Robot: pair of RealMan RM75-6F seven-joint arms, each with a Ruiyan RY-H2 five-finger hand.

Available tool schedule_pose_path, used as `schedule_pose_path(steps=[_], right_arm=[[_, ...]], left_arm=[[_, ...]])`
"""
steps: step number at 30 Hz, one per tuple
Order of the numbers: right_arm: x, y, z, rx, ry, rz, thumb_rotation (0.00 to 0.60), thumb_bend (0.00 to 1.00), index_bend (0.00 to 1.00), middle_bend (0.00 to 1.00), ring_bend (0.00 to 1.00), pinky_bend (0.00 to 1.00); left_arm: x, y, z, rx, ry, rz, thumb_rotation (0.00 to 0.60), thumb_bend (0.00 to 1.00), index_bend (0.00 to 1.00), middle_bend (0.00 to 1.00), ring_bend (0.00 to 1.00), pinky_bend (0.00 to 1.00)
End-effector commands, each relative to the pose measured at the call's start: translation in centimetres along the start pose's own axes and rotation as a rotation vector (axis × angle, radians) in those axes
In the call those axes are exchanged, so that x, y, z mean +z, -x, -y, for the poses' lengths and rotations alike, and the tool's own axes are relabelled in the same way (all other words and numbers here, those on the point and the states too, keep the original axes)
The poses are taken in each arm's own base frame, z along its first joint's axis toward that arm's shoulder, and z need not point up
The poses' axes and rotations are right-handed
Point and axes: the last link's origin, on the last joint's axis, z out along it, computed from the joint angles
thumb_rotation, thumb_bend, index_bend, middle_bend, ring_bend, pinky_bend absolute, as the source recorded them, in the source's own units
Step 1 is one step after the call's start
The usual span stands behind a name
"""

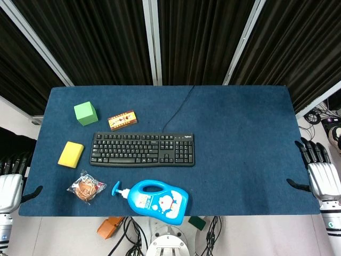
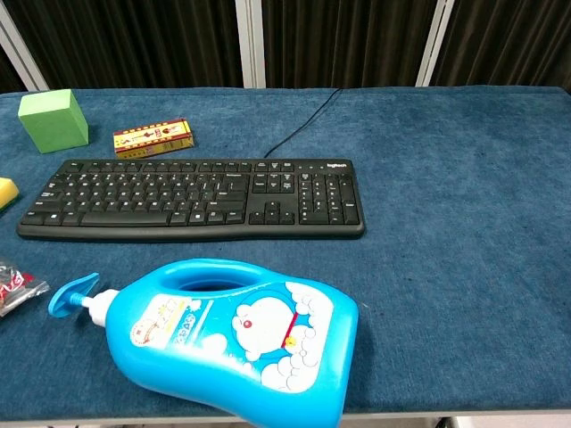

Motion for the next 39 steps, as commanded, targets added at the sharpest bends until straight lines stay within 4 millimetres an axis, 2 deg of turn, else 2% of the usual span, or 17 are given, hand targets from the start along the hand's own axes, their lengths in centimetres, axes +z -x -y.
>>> schedule_pose_path(steps=[1, 9, 13, 16, 18, 21, 24, 27, 32, 39], right_arm=[[0.6, 0.1, 0.3, -0.002, -0.008, 0.006, 0.600, 0.11, 0.00, 0.00, 0.00, 0.00], [1.2, 0.0, 0.4, -0.007, -0.009, 0.012, 0.600, 0.11, 0.00, 0.00, 0.00, 0.00], [0.9, -0.3, 0.4, -0.002, -0.009, -0.017, 0.600, 0.11, 0.00, 0.00, 0.00, 0.00], [0.5, -0.4, 0.4, 0.000, -0.012, -0.033, 0.600, 0.11, 0.00, 0.00, 0.00, 0.00], [0.2, -0.5, 0.3, -0.002, -0.006, -0.037, 0.600, 0.11, 0.00, 0.00, 0.00, 0.00], [-0.3, -0.6, 0.1, -0.004, 0.009, -0.043, 0.600, 0.12, 0.00, 0.00, 0.00, 0.00], [-0.7, -0.5, 0.1, -0.005, 0.018, -0.037, 0.600, 0.12, 0.00, 0.00, 0.00, 0.00], [-0.9, -0.5, 0.1, -0.007, 0.022, -0.036, 0.600, 0.11, 0.00, 0.00, 0.00, 0.00], [-1.0, -0.6, 0.0, -0.014, 0.032, -0.035, 0.600, 0.11, 0.00, 0.00, 0.00, 0.00], [-1.1, -0.6, -0.2, -0.014, 0.043, -0.031, 0.600, 0.11, 0.00, 0.00, 0.00, 0.00]], left_arm=[[0.1, 0.1, -0.1, -0.002, -0.003, 0.002, 0.600, 0.19, 0.02, 0.07, 0.06, 0.01], [1.1, -0.1, -1.3, -0.010, 0.037, -0.018, 0.600, 0.19, 0.03, 0.09, 0.08, 0.01], [2.9, -0.7, -3.1, -0.012, 0.119, -0.057, 0.600, 0.19, 0.06, 0.15, 0.14, 0.02], [4.9, -1.0, -6.0, 0.002, 0.248, -0.057, 0.600, 0.19, 0.09, 0.22, 0.22, 0.16], [6.1, -1.0, -7.9, 0.012, 0.323, -0.046, 0.600, 0.19, 0.11, 0.34, 0.36, 0.39], [8.4, -0.8, -11.3, 0.035, 0.439, -0.001, 0.600, 0.22, 0.13, 0.53, 0.56, 0.64], [10.5, -0.3, -14.7, 0.050, 0.523, 0.082, 0.600, 0.31, 0.14, 0.70, 0.74, 0.79], [12.3, 0.3, -17.6, 0.059, 0.569, 0.170, 0.600, 0.41, 0.16, 0.81, 0.85, 0.86], [14.2, 1.2, -21.6, 0.076, 0.613, 0.290, 0.600, 0.54, 0.18, 0.88, 0.91, 0.89], [15.2, 3.0, -24.5, 0.106, 0.620, 0.384, 0.600, 0.56, 0.19, 0.90, 0.94, 0.90]])
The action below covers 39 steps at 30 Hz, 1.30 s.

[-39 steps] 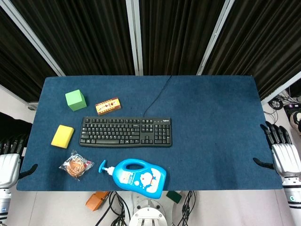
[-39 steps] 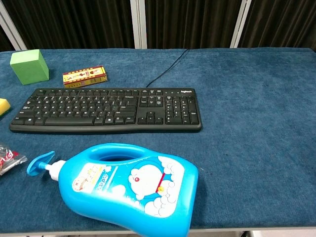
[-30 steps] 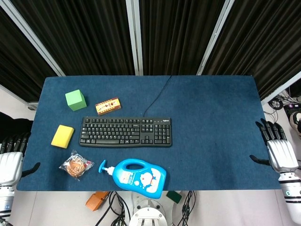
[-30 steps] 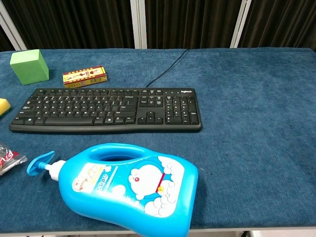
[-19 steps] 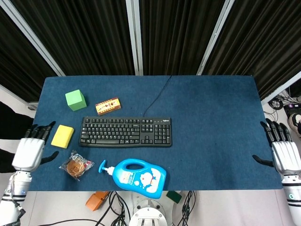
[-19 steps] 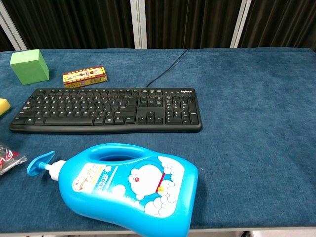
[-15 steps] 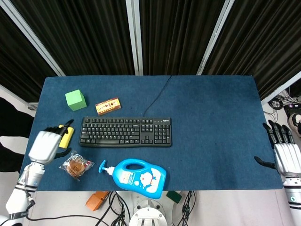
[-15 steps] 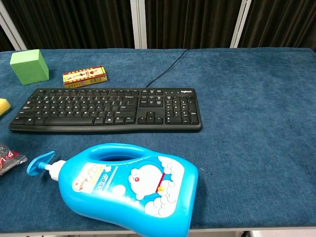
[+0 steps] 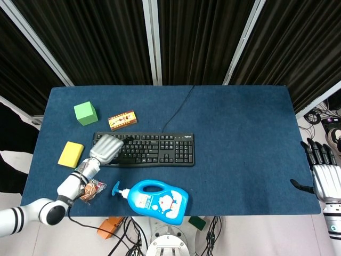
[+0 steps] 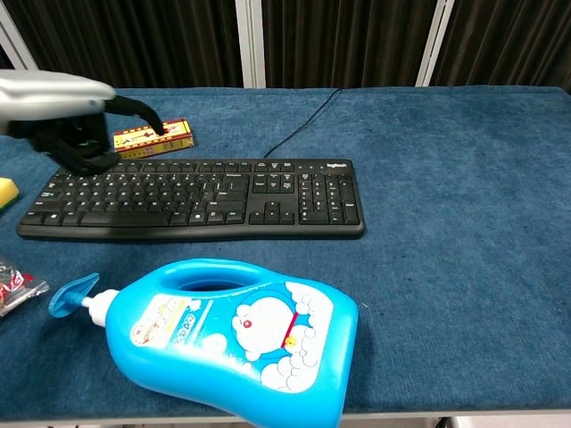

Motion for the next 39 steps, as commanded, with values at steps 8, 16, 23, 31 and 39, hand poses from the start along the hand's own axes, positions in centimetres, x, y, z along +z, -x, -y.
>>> schedule_pose_path(steps=[8, 16, 23, 31, 39], right_arm=[[0.1, 0.2, -0.1, 0.003, 0.003, 0.006, 0.600, 0.11, 0.00, 0.00, 0.00, 0.00], [0.1, 0.2, -0.1, 0.003, 0.004, 0.008, 0.600, 0.11, 0.00, 0.00, 0.00, 0.00], [-0.1, 0.2, -0.3, 0.004, 0.008, 0.005, 0.600, 0.11, 0.00, 0.00, 0.00, 0.00], [-0.4, 0.2, -0.7, 0.007, 0.018, 0.003, 0.600, 0.11, 0.00, 0.00, 0.00, 0.00], [-0.6, 0.0, -0.9, 0.007, 0.022, -0.003, 0.600, 0.12, 0.00, 0.00, 0.00, 0.00]], left_arm=[[2.9, 1.9, -1.8, 0.044, -0.022, 0.123, 0.600, 0.56, 0.19, 0.90, 0.94, 0.90], [3.2, 2.7, -2.0, 0.044, -0.045, 0.157, 0.600, 0.56, 0.19, 0.90, 0.94, 0.90], [3.4, 2.7, -2.3, 0.046, -0.047, 0.158, 0.600, 0.55, 0.19, 0.90, 0.94, 0.90], [3.5, 3.2, -2.4, 0.058, -0.054, 0.184, 0.600, 0.55, 0.19, 0.90, 0.94, 0.90], [3.1, 2.3, -2.5, 0.061, -0.060, 0.138, 0.600, 0.55, 0.19, 0.90, 0.94, 0.90]])
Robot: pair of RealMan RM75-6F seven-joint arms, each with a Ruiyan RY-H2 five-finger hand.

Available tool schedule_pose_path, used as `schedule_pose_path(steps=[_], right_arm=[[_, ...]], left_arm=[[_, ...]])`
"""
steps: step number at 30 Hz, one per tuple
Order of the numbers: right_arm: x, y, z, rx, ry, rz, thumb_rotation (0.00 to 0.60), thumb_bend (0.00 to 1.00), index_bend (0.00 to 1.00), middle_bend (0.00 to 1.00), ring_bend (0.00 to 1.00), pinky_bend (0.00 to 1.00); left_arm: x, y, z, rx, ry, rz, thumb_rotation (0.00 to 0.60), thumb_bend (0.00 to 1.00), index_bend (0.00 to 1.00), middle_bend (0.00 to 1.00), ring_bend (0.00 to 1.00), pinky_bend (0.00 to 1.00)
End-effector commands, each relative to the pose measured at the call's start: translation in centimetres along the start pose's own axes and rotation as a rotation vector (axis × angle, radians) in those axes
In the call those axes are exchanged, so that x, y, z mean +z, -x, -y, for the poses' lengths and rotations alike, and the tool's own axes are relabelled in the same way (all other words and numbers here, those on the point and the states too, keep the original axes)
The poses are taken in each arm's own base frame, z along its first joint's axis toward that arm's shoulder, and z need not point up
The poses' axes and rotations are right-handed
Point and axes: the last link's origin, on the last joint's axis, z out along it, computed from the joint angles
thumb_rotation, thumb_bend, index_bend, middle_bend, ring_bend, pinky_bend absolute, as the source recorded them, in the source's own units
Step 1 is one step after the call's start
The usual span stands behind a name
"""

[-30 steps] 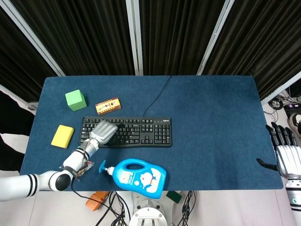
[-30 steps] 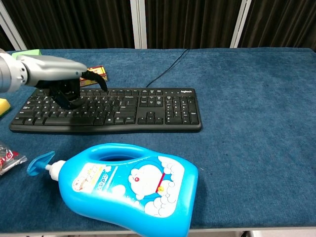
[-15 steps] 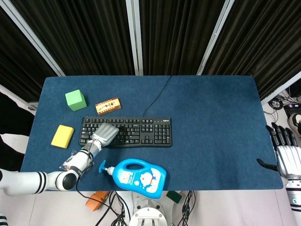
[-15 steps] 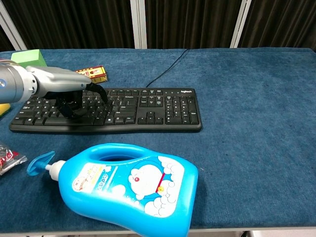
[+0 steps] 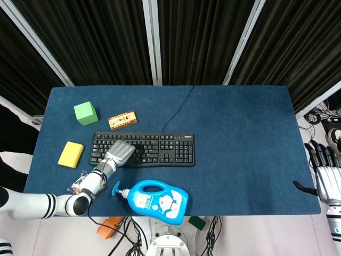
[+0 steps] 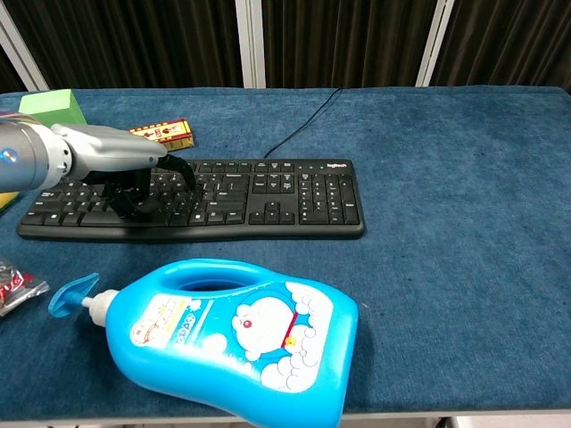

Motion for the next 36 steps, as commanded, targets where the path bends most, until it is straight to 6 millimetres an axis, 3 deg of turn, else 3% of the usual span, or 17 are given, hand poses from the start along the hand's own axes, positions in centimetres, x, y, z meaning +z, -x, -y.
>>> schedule_pose_path(steps=[1, 6, 10, 15, 18, 25, 36], right_arm=[[-0.1, -0.1, -0.1, -0.001, 0.003, -0.002, 0.600, 0.11, 0.00, 0.00, 0.00, 0.00], [-0.2, -0.1, -0.4, 0.003, 0.009, -0.004, 0.600, 0.11, 0.00, 0.00, 0.00, 0.00], [-0.3, -0.1, -0.7, 0.008, 0.015, -0.004, 0.600, 0.11, 0.00, 0.00, 0.00, 0.00], [-0.4, 0.0, -1.0, 0.013, 0.017, -0.006, 0.600, 0.11, 0.00, 0.00, 0.00, 0.00], [-0.4, 0.0, -1.0, 0.014, 0.014, -0.008, 0.600, 0.11, 0.00, 0.00, 0.00, 0.00], [-0.3, 0.1, -0.7, 0.016, -0.001, -0.009, 0.600, 0.11, 0.00, 0.00, 0.00, 0.00], [-0.2, 0.1, 0.0, 0.008, -0.017, -0.004, 0.600, 0.11, 0.00, 0.00, 0.00, 0.00]], left_arm=[[-0.8, -1.0, 0.3, -0.015, -0.010, -0.063, 0.600, 0.55, 0.19, 0.90, 0.94, 0.90], [-3.5, -2.8, 2.3, -0.064, -0.054, -0.231, 0.600, 0.49, 0.19, 0.86, 0.89, 0.90], [-6.4, -2.6, 5.1, -0.103, -0.126, -0.377, 0.600, 0.41, 0.19, 0.69, 0.71, 0.77], [-10.0, -0.6, 8.6, -0.139, -0.230, -0.471, 0.600, 0.22, 0.17, 0.29, 0.28, 0.27], [-12.3, 0.8, 10.3, -0.165, -0.279, -0.523, 0.600, 0.15, 0.14, 0.17, 0.15, 0.11], [-17.8, 4.4, 12.9, -0.187, -0.354, -0.578, 0.600, 0.15, 0.14, 0.14, 0.11, 0.05], [-24.0, 8.2, 14.0, -0.196, -0.457, -0.568, 0.600, 0.15, 0.14, 0.14, 0.11, 0.04]])
